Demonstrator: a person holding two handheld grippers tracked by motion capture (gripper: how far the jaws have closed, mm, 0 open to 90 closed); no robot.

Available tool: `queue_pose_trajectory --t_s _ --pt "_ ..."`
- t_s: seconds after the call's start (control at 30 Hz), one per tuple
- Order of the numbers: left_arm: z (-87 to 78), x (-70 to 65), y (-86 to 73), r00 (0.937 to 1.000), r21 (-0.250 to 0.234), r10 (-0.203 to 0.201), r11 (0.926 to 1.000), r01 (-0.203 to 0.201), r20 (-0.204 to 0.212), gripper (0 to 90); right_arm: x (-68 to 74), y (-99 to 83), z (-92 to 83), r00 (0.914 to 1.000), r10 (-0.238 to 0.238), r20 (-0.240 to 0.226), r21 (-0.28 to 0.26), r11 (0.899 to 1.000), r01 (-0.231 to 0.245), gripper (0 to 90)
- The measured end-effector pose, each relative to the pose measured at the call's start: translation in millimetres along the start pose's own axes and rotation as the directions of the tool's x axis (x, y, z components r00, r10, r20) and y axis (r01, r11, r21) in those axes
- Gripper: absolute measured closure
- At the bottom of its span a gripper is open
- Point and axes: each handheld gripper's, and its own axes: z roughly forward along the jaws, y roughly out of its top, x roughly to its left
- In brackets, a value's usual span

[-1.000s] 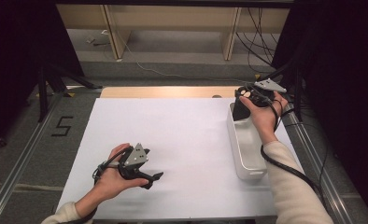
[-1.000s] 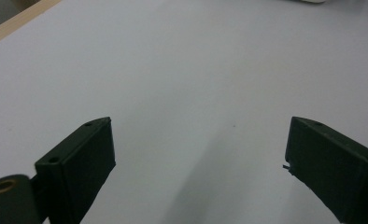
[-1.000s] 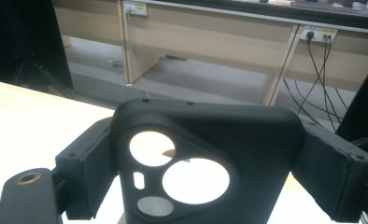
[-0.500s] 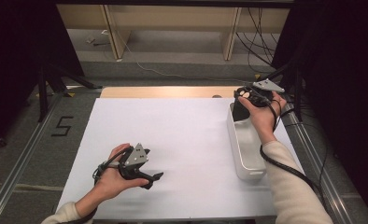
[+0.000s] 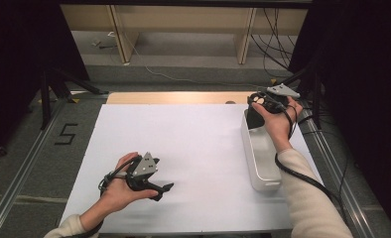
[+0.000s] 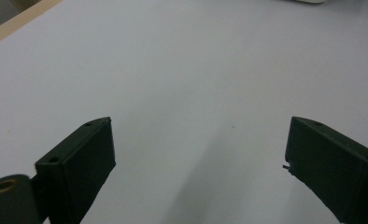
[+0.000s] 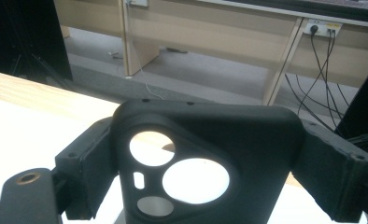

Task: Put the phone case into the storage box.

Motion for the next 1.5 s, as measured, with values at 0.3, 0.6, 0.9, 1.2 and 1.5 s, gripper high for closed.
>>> queue_pose_trajectory --t_s 0.3,0.6,0.9,1.2,1.5 --pt "0.5 0.1 0.1 1.0 0.003 0.002 1.0 -0.002 0.003 8.1 0.0 -0.7 2.3 1.0 0.001 -0.003 0.009 1.0 -0.001 14.8" --pt "0.1 -0.1 0.2 1.0 0.003 0.003 1.0 -0.003 0.003 8.1 0.5 -1.8 5.3 1.0 -0.003 -0.004 0.024 1.0 0.003 14.8" --pt "0.4 -0.4 0.5 1.0 0.001 0.005 1.0 -0.005 0.003 8.1 0.2 -2.9 7.2 1.0 -0.001 -0.007 0.039 0.999 0.001 14.8" --pt "0.5 -0.7 0.6 1.0 0.001 0.006 1.0 -0.006 0.003 8.1 0.0 -4.7 9.7 0.9999 0.001 -0.013 0.06 0.998 0.0 14.7" --pt "0.4 -0.7 0.5 1.0 0.001 0.004 1.0 -0.004 0.004 8.1 0.8 -4.9 13.4 0.9999 0.005 -0.015 0.076 0.997 -0.003 14.7"
